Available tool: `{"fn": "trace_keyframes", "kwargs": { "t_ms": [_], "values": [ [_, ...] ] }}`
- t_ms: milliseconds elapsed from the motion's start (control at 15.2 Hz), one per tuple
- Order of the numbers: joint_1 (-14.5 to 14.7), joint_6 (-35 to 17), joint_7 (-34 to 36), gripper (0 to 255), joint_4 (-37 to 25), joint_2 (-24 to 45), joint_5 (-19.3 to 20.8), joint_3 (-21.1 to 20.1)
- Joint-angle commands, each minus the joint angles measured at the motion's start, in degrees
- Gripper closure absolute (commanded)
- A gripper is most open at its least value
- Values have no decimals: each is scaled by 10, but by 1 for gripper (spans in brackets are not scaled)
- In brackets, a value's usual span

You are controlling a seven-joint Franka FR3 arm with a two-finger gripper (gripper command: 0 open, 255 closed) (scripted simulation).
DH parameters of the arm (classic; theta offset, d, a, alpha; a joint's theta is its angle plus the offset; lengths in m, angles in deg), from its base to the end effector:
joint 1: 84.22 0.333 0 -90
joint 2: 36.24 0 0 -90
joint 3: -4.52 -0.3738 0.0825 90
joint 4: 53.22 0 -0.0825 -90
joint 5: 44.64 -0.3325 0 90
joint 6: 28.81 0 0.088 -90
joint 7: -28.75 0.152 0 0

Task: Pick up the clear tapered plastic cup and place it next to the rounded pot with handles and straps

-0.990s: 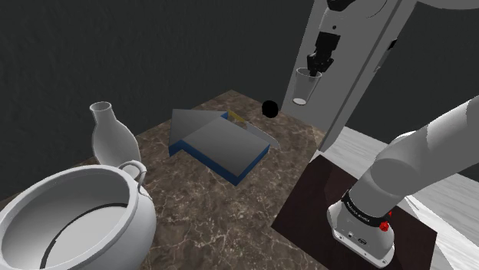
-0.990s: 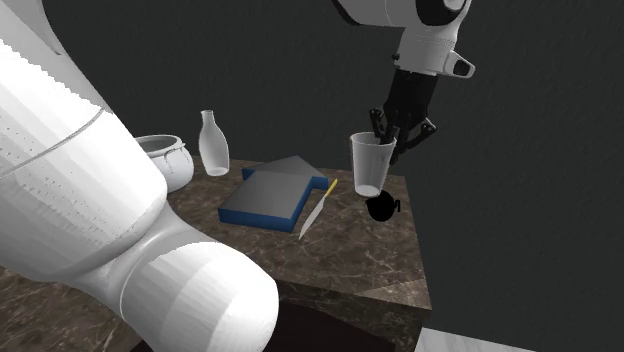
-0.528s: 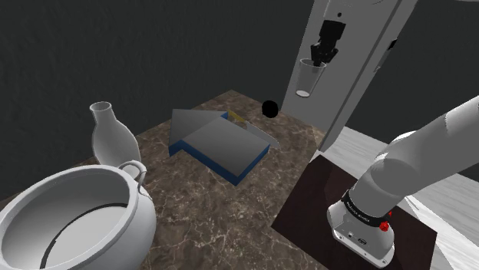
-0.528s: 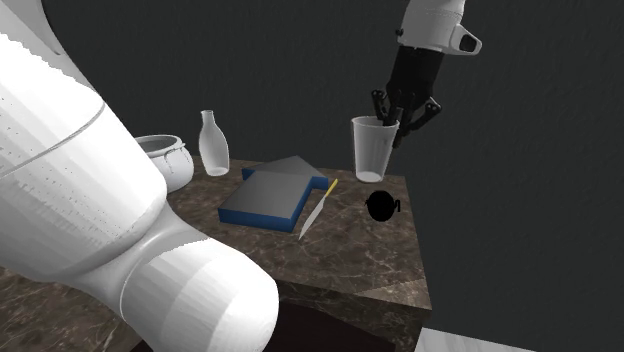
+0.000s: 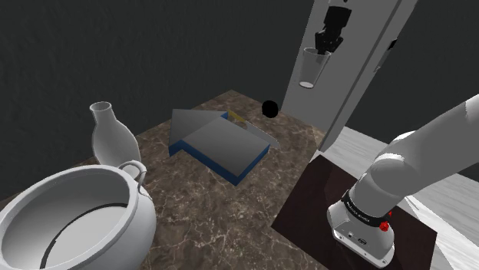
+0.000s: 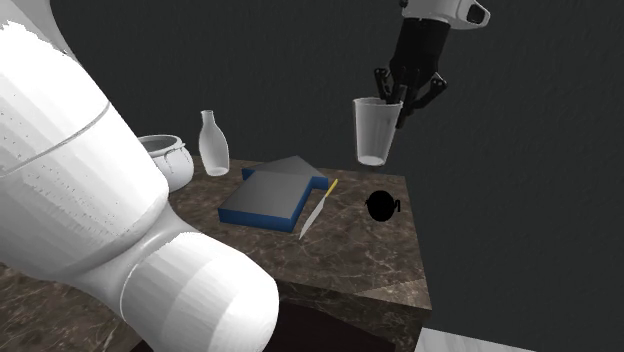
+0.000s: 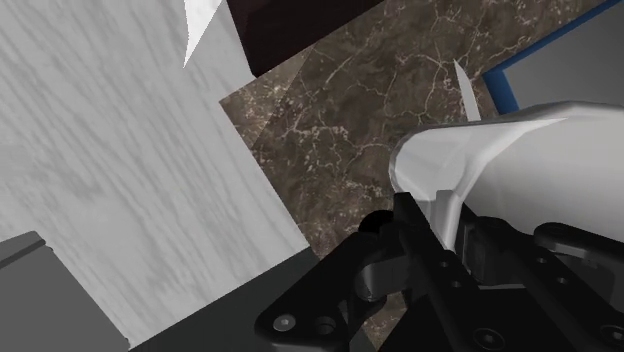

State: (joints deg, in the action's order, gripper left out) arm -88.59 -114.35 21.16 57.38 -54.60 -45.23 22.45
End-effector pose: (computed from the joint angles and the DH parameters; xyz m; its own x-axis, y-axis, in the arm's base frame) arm 0.3348 -0.1593 0.6154 0.9676 -0.2245 -0.1151 -0.2382 -0.9633 -0.1235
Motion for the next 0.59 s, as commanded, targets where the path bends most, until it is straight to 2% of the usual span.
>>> {"fn": "trace_keyframes", "kwargs": {
  "t_ms": [0, 528],
  "values": [
    [5, 3, 15, 255, 2, -6, -3, -10],
    [44, -13, 130, 255, 41, -38, -38, -91]
  ]
}}
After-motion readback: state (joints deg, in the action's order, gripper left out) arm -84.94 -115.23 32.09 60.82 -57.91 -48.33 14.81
